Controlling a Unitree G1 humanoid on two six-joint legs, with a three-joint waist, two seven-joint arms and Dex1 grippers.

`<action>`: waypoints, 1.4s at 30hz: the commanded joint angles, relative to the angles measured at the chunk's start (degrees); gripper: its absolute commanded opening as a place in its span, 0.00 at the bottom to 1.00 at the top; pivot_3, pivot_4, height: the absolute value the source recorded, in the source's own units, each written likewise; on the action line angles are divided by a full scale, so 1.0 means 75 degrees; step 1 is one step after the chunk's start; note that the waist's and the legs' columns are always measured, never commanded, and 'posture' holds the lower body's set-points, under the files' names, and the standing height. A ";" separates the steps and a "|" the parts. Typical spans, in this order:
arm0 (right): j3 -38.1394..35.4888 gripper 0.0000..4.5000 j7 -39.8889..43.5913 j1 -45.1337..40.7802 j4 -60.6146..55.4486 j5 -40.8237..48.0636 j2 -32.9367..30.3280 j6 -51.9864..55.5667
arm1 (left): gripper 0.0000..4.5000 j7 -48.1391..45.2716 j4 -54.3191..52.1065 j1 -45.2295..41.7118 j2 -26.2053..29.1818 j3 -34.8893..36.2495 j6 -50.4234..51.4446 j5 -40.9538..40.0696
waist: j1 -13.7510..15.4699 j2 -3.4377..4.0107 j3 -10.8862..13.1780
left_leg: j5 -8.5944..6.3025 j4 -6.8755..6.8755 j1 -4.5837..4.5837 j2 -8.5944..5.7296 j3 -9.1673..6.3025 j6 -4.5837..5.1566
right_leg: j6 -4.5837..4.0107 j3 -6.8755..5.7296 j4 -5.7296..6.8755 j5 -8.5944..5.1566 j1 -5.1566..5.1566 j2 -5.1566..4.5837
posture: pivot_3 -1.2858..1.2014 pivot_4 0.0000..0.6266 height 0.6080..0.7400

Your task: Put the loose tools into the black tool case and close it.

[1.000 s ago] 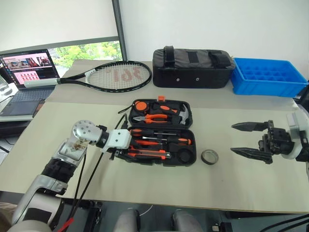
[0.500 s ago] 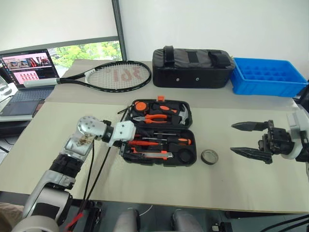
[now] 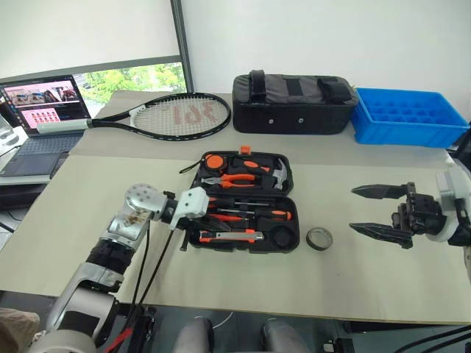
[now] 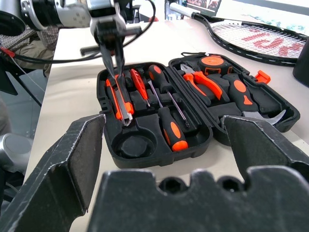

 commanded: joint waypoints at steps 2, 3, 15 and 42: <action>-0.0117 1.00 -0.0034 -0.0066 -0.0341 0.0190 -0.0033 0.0028 | 0.02 -0.0099 0.1142 -0.0596 -0.0140 -0.0129 -0.0911 0.0516 | 0.0022 0.0001 -0.0001 | 0.0000 0.0001 0.0000 -0.0001 0.0000 0.0000 | 0.0000 -0.0001 0.0000 0.0000 0.0001 -0.0001 | 0.52 0.24 0.76; -0.0115 1.00 -0.0053 -0.0052 -0.0380 0.0197 -0.0030 0.0044 | 0.02 -0.0130 0.1390 -0.0678 -0.0185 -0.0174 -0.1044 0.0598 | 0.0023 0.0001 -0.0001 | 0.0000 0.0002 0.0001 -0.0002 0.0000 0.0000 | 0.0000 0.0000 0.0000 0.0000 0.0003 -0.0001 | 0.52 0.24 0.76; -0.0018 1.00 -0.0443 0.0558 -0.1009 0.0005 -0.0020 0.0136 | 0.02 -0.0372 0.3044 -0.1057 -0.0448 -0.0594 -0.2307 0.1262 | -0.0010 0.0013 -0.0012 | 0.0000 0.0026 0.0006 -0.0002 -0.0003 0.0000 | 0.0004 0.0003 0.0021 0.0000 0.0012 0.0003 | 0.52 0.24 0.76; 0.2767 0.52 -0.2418 0.0602 -0.1512 -0.3435 -0.0053 -0.0534 | 1.00 -0.0717 -0.2850 -0.0124 0.1092 0.0939 0.2362 -0.1568 | -0.0028 0.0019 -0.0013 | -0.0010 0.0070 -0.0020 0.0007 -0.0012 0.0017 | 0.0055 0.0000 0.0031 -0.0023 -0.0004 0.0013 | 0.52 0.24 0.76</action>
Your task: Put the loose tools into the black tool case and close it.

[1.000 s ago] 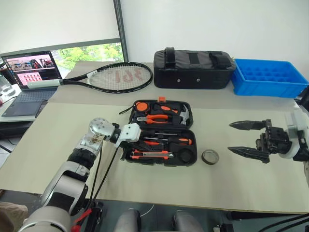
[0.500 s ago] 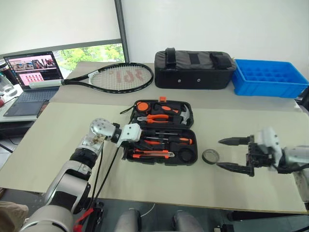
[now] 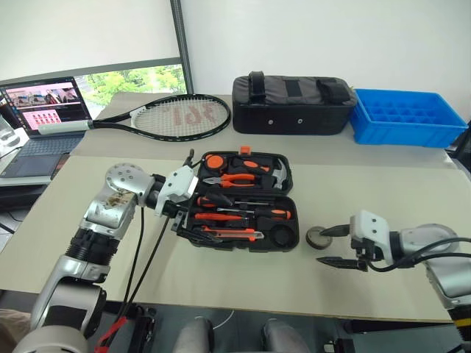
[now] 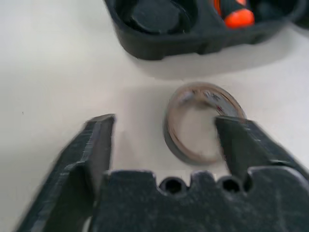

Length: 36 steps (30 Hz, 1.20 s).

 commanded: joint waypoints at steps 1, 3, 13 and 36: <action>0.0180 0.45 -0.0114 -0.0265 -0.0085 -0.0228 0.0016 -0.0182 | 1.00 0.0142 -0.0635 0.0184 0.0220 0.0243 0.0235 -0.0223 | -0.0004 0.0003 -0.0002 | 0.0000 -0.0001 0.0000 0.0001 0.0000 0.0000 | 0.0000 0.0000 -0.0001 0.0000 -0.0001 0.0000 | 0.52 0.24 0.76; 0.0227 0.29 -0.0122 -0.0346 -0.0066 -0.0263 0.0015 -0.0183 | 1.00 0.0178 -0.0812 0.0279 0.0284 0.0253 0.0324 -0.0246 | -0.0002 0.0003 -0.0002 | -0.0001 -0.0002 0.0001 0.0001 0.0000 0.0001 | -0.0002 0.0001 -0.0001 0.0001 -0.0001 0.0000 | 0.52 0.24 0.76; 0.0036 0.02 -0.0201 -0.1039 -0.0293 0.0068 0.0000 0.0194 | 1.00 0.0372 -0.1029 0.0479 0.0494 0.0325 0.0488 -0.0290 | -0.0009 0.0003 -0.0001 | -0.0001 -0.0002 0.0001 0.0001 0.0001 0.0001 | -0.0005 0.0002 -0.0004 0.0002 -0.0002 0.0000 | 0.52 0.24 0.76; 0.1011 0.52 0.0176 -0.2037 -0.1074 0.0528 0.0433 0.1433 | 1.00 0.1117 -0.1530 0.1410 0.1111 0.1013 0.0772 -0.0485 | 0.0002 -0.0006 0.0004 | -0.0003 -0.0009 0.0001 0.0009 0.0001 0.0005 | -0.0016 -0.0005 -0.0005 0.0004 -0.0011 -0.0001 | 0.52 0.24 0.76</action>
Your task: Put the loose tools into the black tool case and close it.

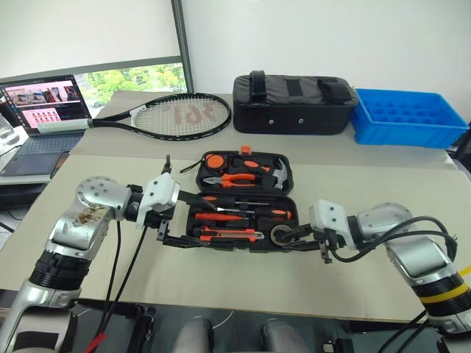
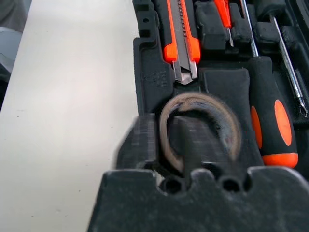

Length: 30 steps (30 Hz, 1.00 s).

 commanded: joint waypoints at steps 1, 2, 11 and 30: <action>-0.0570 0.61 0.0086 -0.0354 -0.0127 0.0488 -0.0108 0.0246 | 1.00 0.0089 -0.0031 0.0052 0.0122 0.0341 0.0021 -0.0192 | -0.0006 -0.0001 0.0001 | 0.0000 0.0000 0.0000 0.0000 0.0000 0.0000 | 0.0000 0.0000 0.0002 0.0000 0.0000 0.0000 | 0.52 0.24 0.76; -0.0688 0.68 0.0052 -0.0412 -0.0083 0.0575 -0.0115 0.0347 | 1.00 0.0129 0.0063 0.0057 0.0120 0.0383 0.0003 -0.0177 | -0.0006 -0.0001 0.0001 | 0.0000 0.0000 0.0001 0.0000 0.0000 0.0000 | 0.0000 -0.0001 0.0003 0.0000 0.0001 0.0000 | 0.52 0.24 0.76; -0.1361 1.00 -0.1755 -0.1782 0.2416 0.0657 0.1055 0.1667 | 1.00 0.2027 0.2885 -0.1138 -0.1177 0.1246 0.0729 -0.0350 | 0.0013 -0.0009 0.0002 | 0.0000 0.0005 0.0005 -0.0002 0.0000 0.0000 | -0.0010 -0.0002 0.0007 0.0006 0.0000 -0.0001 | 0.52 0.24 0.76; -0.2292 0.37 -0.3169 -0.4725 0.7673 0.0776 0.2679 0.3150 | 1.00 0.3263 0.8929 -0.4266 -0.2166 0.1515 0.1651 0.0632 | -0.0017 -0.0002 -0.0001 | -0.0007 -0.0007 -0.0099 -0.0008 -0.0008 0.0014 | -0.0042 -0.0024 0.0036 0.0027 -0.0111 -0.0002 | 0.52 0.24 0.76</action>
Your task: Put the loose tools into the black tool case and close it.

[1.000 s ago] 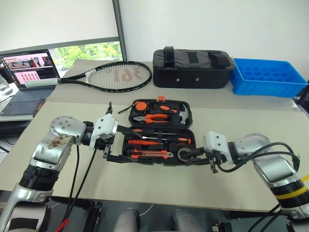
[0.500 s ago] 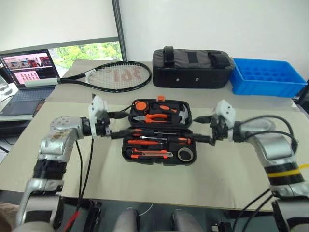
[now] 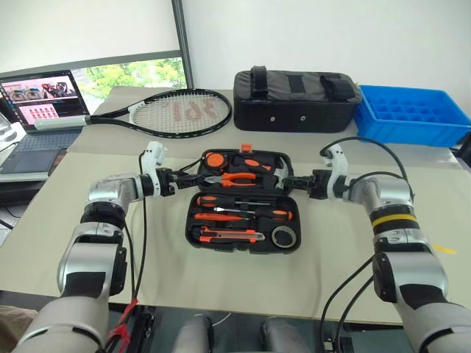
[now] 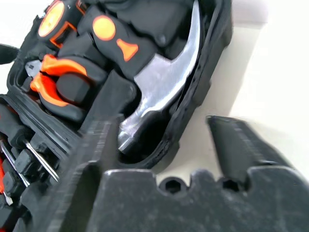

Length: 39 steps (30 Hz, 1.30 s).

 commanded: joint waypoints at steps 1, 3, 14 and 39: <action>-0.0257 0.30 -0.0032 -0.0386 0.0160 0.0012 0.0045 -0.0341 | 1.00 0.0082 0.0429 -0.0373 -0.0035 0.0306 -0.0198 0.0046 | -0.0022 0.0002 -0.0001 | 0.0000 0.0000 0.0001 0.0000 0.0000 0.0000 | 0.0000 0.0001 -0.0001 0.0000 0.0000 0.0000 | 0.52 0.24 0.76; -0.0273 0.15 0.0043 -0.0411 0.0180 0.0034 0.0036 -0.0414 | 1.00 -0.0037 0.0559 -0.0452 -0.0083 0.0359 -0.0235 0.0064 | -0.0028 0.0002 -0.0001 | 0.0000 0.0000 0.0003 0.0000 -0.0001 0.0000 | 0.0000 -0.0001 -0.0001 0.0000 0.0000 0.0000 | 0.52 0.24 0.76; -0.0331 0.00 0.0338 -0.0247 -0.0269 0.0133 -0.0031 -0.0434 | 0.85 0.0360 0.1077 -0.0704 -0.0368 0.0773 -0.0705 0.0145 | -0.0129 0.0002 -0.0001 | 0.0000 -0.0003 -0.0006 0.0000 -0.0013 -0.0001 | 0.0001 -0.0014 0.0007 0.0000 0.0001 -0.0001 | 0.52 0.24 0.76; -0.0256 0.00 0.1108 0.0866 -0.1483 -0.0305 -0.0479 -0.3267 | 0.01 -0.0530 -0.0571 0.0360 -0.0423 0.0574 -0.3757 0.0894 | -0.0098 0.0007 -0.0002 | 0.0004 0.0001 -0.0013 -0.0007 -0.0045 -0.0007 | 0.0001 -0.0066 0.0050 0.0001 0.0001 -0.0015 | 0.52 0.24 0.76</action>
